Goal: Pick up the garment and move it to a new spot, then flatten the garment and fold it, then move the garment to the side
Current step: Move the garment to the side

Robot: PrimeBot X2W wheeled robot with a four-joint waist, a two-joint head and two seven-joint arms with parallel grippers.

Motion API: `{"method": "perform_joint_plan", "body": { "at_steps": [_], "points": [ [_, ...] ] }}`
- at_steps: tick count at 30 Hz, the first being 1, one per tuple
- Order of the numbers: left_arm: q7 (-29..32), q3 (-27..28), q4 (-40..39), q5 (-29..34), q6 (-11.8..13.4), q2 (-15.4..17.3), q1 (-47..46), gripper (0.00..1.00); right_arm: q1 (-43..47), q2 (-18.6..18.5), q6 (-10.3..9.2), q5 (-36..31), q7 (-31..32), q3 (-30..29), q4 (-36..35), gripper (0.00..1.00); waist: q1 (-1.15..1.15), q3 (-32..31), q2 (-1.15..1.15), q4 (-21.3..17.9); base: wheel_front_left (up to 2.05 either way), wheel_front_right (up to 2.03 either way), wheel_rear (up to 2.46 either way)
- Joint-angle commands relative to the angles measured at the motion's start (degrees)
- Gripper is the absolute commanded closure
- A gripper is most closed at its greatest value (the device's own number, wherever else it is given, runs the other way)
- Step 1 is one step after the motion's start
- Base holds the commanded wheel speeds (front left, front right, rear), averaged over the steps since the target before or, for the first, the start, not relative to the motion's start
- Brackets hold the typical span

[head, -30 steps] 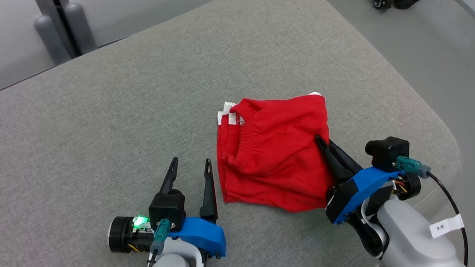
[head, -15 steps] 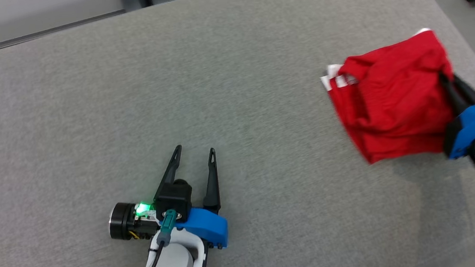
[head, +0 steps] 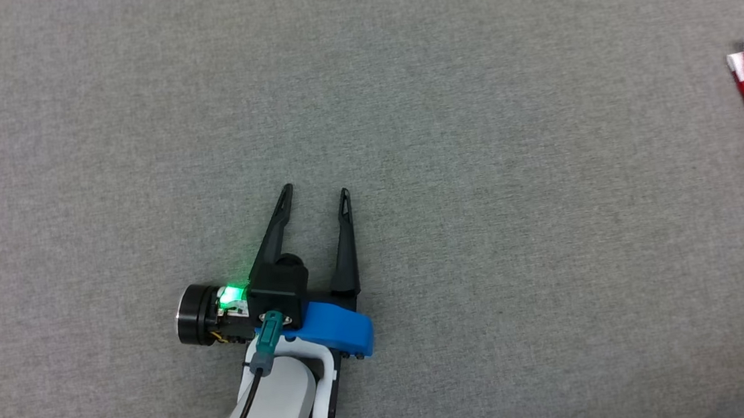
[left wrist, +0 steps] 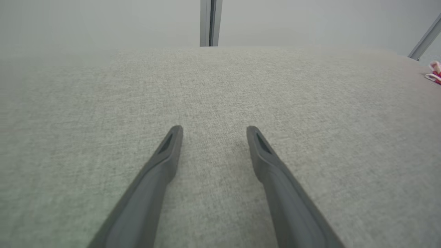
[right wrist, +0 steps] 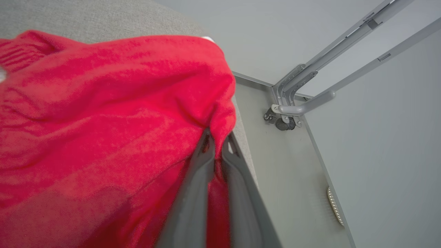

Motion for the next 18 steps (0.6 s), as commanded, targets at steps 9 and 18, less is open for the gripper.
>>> {"method": "perform_joint_plan", "body": {
  "at_steps": [9, 18],
  "points": [
    [0.3, 0.9, 1.1, 0.2, 0.9, 1.8, -0.6, 0.0, -2.0, -2.2, -0.01, -7.5, 0.0, -12.3, -1.3, 0.0, 0.0, 2.2, 0.0, 1.6, 0.0, 0.0, 0.0],
    [0.2, 2.5, 0.3, -1.0, 1.4, 1.3, 0.8, 0.0, 0.6, 10.6, 0.0, -2.1, 0.0, -13.4, -17.0, 0.0, 0.0, -1.7, 0.0, 1.3, 0.0, 0.0, 0.0]
  ]
}}
